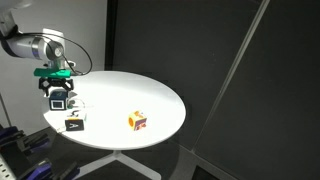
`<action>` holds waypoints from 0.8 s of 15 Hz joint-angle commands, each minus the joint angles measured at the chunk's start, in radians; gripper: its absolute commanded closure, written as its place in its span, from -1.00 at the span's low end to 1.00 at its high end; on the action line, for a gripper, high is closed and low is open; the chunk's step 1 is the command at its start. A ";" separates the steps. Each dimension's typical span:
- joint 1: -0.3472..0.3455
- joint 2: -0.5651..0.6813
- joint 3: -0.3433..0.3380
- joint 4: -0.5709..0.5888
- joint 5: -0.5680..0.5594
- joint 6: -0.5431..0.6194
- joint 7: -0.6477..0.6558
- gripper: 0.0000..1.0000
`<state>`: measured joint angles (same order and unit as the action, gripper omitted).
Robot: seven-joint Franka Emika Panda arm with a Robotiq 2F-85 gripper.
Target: Move the light blue plushy cube to the right
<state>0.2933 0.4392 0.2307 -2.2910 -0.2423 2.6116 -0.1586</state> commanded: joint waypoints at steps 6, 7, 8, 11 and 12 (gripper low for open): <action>0.011 -0.002 -0.010 0.009 -0.006 -0.012 0.024 -0.13; 0.016 -0.010 -0.014 0.008 -0.009 -0.011 0.037 0.00; 0.017 -0.021 -0.014 0.004 -0.004 -0.017 0.050 0.15; 0.025 -0.053 -0.021 -0.009 0.006 -0.015 0.122 0.52; 0.029 -0.066 -0.024 -0.012 0.008 -0.018 0.151 0.66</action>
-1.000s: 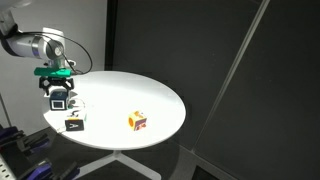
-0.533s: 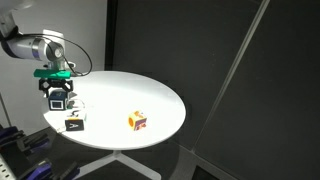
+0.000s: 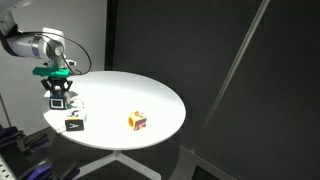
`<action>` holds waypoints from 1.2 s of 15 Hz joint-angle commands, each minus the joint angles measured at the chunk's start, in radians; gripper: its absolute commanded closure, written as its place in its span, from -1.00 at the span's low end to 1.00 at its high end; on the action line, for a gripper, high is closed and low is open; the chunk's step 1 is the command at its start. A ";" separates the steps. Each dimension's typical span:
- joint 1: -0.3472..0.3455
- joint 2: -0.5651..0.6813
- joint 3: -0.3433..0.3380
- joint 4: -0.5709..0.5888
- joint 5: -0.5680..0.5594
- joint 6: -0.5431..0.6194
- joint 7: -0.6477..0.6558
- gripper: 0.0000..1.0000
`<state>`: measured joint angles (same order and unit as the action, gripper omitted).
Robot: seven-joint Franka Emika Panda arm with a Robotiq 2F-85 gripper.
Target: Move the light blue plushy cube to the right
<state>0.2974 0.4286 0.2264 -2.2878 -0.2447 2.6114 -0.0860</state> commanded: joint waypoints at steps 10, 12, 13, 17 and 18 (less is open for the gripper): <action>-0.001 -0.178 -0.031 -0.028 0.095 -0.112 0.264 0.89; -0.016 -0.204 -0.043 -0.030 0.123 -0.140 0.283 0.88; -0.027 -0.219 -0.049 -0.033 0.141 -0.153 0.290 0.88; -0.076 -0.272 -0.076 -0.041 0.197 -0.187 0.292 0.88; -0.090 -0.287 -0.085 -0.044 0.208 -0.194 0.292 0.88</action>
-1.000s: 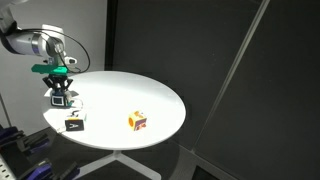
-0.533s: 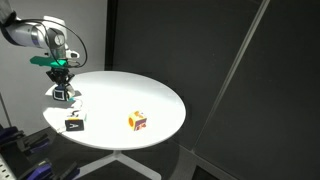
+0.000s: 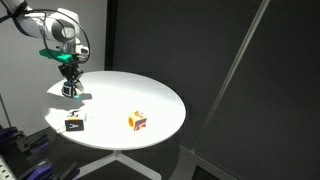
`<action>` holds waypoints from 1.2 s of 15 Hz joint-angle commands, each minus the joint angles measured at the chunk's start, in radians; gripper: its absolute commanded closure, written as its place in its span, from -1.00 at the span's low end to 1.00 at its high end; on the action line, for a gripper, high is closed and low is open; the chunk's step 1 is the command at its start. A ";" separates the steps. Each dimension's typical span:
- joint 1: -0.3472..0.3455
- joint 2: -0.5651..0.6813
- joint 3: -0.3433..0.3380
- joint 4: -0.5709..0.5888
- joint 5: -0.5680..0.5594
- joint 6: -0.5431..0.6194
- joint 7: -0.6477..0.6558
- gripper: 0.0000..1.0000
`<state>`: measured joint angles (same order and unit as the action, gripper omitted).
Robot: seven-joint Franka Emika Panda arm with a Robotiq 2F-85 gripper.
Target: Move the light blue plushy cube to the right
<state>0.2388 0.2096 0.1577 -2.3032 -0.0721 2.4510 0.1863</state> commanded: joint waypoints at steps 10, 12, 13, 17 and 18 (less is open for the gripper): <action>-0.154 -0.133 -0.116 -0.034 0.051 -0.052 0.036 0.88; -0.177 -0.137 -0.138 -0.031 0.048 -0.053 0.043 0.88; -0.187 -0.137 -0.148 -0.030 0.046 -0.051 0.048 0.88; -0.218 -0.139 -0.180 -0.026 0.037 -0.048 0.064 0.88; -0.223 -0.139 -0.186 -0.025 0.033 -0.047 0.070 0.88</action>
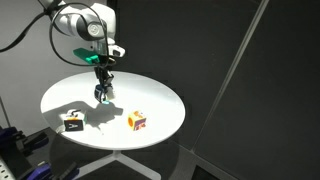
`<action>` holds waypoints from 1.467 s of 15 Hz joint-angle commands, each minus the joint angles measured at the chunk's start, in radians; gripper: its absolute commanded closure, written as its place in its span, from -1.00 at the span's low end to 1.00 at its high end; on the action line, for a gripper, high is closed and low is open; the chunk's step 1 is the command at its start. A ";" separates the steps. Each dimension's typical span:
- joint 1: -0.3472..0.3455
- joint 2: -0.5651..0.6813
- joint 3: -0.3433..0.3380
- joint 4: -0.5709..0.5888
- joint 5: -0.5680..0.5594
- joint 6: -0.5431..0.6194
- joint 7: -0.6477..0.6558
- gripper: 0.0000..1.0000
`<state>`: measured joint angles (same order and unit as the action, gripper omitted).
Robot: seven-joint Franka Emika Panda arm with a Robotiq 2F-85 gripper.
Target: Move the light blue plushy cube to the right
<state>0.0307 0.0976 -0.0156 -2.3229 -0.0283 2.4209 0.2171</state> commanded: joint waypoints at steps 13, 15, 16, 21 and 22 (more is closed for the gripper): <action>-0.034 0.004 -0.029 0.002 -0.001 -0.002 0.032 0.68; -0.033 0.004 -0.029 0.002 -0.001 -0.002 0.032 0.68; -0.033 0.004 -0.029 0.002 -0.001 -0.002 0.032 0.68; -0.039 0.014 -0.038 0.023 0.004 0.003 0.061 0.88; -0.043 0.017 -0.042 0.029 0.010 0.005 0.071 0.87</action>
<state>-0.0003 0.1054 -0.0511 -2.3204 -0.0287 2.4252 0.2541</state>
